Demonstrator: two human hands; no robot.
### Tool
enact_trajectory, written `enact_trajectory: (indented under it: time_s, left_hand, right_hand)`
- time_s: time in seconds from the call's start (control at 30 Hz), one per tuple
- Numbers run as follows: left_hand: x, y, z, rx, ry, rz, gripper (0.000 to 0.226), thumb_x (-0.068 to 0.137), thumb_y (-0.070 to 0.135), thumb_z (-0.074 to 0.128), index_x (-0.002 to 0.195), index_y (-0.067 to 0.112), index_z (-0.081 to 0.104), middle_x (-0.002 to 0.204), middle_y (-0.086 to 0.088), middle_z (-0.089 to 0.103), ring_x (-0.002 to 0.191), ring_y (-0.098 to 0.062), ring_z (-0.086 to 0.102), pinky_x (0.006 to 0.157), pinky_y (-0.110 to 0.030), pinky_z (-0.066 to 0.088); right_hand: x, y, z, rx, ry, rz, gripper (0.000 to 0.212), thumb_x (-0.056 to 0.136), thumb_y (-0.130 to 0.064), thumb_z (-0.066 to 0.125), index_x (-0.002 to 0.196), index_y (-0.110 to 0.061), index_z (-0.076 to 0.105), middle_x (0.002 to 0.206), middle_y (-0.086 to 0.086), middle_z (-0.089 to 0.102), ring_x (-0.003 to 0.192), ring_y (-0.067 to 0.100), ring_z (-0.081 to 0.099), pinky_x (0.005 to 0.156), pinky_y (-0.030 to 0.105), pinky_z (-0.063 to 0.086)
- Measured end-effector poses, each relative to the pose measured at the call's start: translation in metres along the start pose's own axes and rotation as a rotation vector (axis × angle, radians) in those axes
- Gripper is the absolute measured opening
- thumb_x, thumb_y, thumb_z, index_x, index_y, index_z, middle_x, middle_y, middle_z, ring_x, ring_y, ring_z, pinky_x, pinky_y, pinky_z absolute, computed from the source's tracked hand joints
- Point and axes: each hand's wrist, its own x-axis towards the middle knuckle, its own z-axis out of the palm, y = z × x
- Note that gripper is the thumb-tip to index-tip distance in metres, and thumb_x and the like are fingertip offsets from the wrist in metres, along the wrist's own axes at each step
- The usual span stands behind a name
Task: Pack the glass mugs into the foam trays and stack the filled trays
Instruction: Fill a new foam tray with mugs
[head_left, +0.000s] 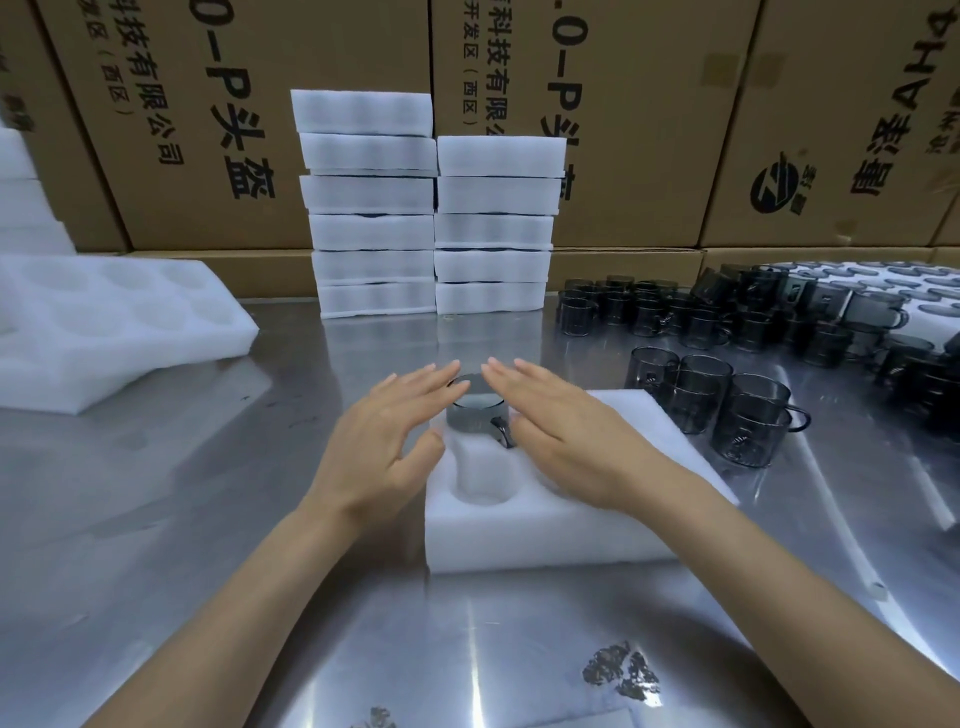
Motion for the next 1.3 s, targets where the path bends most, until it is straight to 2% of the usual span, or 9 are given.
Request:
enact_trajectory:
  time_s: [0.43,0.57,0.7,0.83,0.93,1.03,1.1,1.2,1.3]
  left_hand:
    - [0.000,-0.005,0.007,-0.033,-0.079,-0.097,0.068,0.073,0.051,0.024,0.119,0.022,0.065,0.130,0.016,0.053,0.130,-0.004,0.043,0.114,-0.033,0.023]
    - [-0.002,-0.004,0.009,-0.091,-0.039,-0.120,0.063,0.078,0.056,0.027,0.118,0.025,0.065,0.129,0.014,0.056,0.129,-0.005,0.044,0.113,-0.039,0.027]
    - [-0.001,-0.001,0.010,-0.093,0.006,-0.096,0.058,0.080,0.055,0.033,0.116,0.026,0.068,0.126,0.014,0.060,0.124,-0.002,0.047,0.109,-0.033,0.032]
    - [0.000,0.000,0.011,-0.092,-0.047,-0.063,0.054,0.076,0.054,0.038,0.111,0.027,0.069,0.124,0.016,0.059,0.122,-0.004,0.049,0.106,-0.029,0.033]
    - [0.001,-0.003,0.012,-0.109,-0.104,-0.072,0.055,0.073,0.053,0.039,0.112,0.028,0.068,0.126,0.017,0.057,0.125,-0.003,0.045,0.106,-0.025,0.032]
    - [0.002,-0.003,0.012,-0.127,-0.110,-0.075,0.055,0.069,0.050,0.039,0.108,0.025,0.069,0.124,0.018,0.057,0.123,-0.002,0.046,0.104,-0.024,0.033]
    - [0.003,-0.003,0.011,-0.143,-0.108,-0.083,0.053,0.067,0.048,0.039,0.103,0.023,0.069,0.122,0.018,0.058,0.121,-0.002,0.047,0.103,-0.026,0.035]
    - [0.003,-0.005,0.009,-0.143,-0.101,-0.102,0.047,0.062,0.045,0.038,0.093,0.022,0.065,0.120,0.020,0.058,0.121,-0.002,0.047,0.101,-0.028,0.035]
    - [0.003,-0.006,0.007,-0.142,-0.100,-0.100,0.041,0.061,0.043,0.037,0.088,0.024,0.062,0.116,0.025,0.057,0.121,0.002,0.044,0.099,-0.023,0.034]
  right_hand:
    - [0.005,0.001,-0.001,0.080,-0.158,0.119,0.045,0.102,-0.031,0.024,0.146,-0.029,0.032,0.153,-0.020,0.023,0.142,0.000,0.013,0.109,0.022,0.015]
    - [0.011,0.020,-0.016,0.202,0.207,0.206,0.037,0.100,-0.031,0.039,0.129,-0.018,0.057,0.134,-0.005,0.056,0.128,0.013,0.045,0.097,0.024,0.033]
    - [0.010,0.073,-0.039,0.189,0.482,0.506,0.037,0.096,-0.022,0.042,0.132,-0.023,0.054,0.129,-0.001,0.059,0.113,0.021,0.056,0.086,0.033,0.043]
    - [0.010,0.110,-0.037,-0.021,0.272,0.712,0.040,0.097,-0.020,0.042,0.136,-0.018,0.048,0.133,0.008,0.056,0.117,0.031,0.051,0.086,0.036,0.044]
    - [0.010,0.117,-0.031,-0.128,0.278,0.741,0.036,0.093,-0.017,0.048,0.128,-0.015,0.054,0.130,0.011,0.053,0.118,0.033,0.046,0.087,0.040,0.045]
    - [0.006,0.115,-0.032,-0.309,0.368,0.779,0.037,0.089,-0.027,0.057,0.121,-0.010,0.050,0.125,0.013,0.042,0.114,0.033,0.042,0.088,0.040,0.039]
    - [0.003,0.115,-0.038,-0.393,0.237,0.848,0.043,0.087,-0.041,0.058,0.118,-0.011,0.052,0.124,0.012,0.047,0.118,0.032,0.041,0.093,0.041,0.036]
    - [-0.002,0.114,-0.041,-0.427,0.077,0.893,0.023,0.088,-0.037,0.055,0.096,-0.017,0.063,0.104,0.007,0.059,0.117,0.029,0.040,0.091,0.039,0.029]
    - [-0.006,0.110,-0.044,-0.400,0.146,0.892,0.013,0.084,-0.021,0.053,0.086,-0.018,0.065,0.084,0.005,0.061,0.094,0.027,0.047,0.083,0.036,0.025]
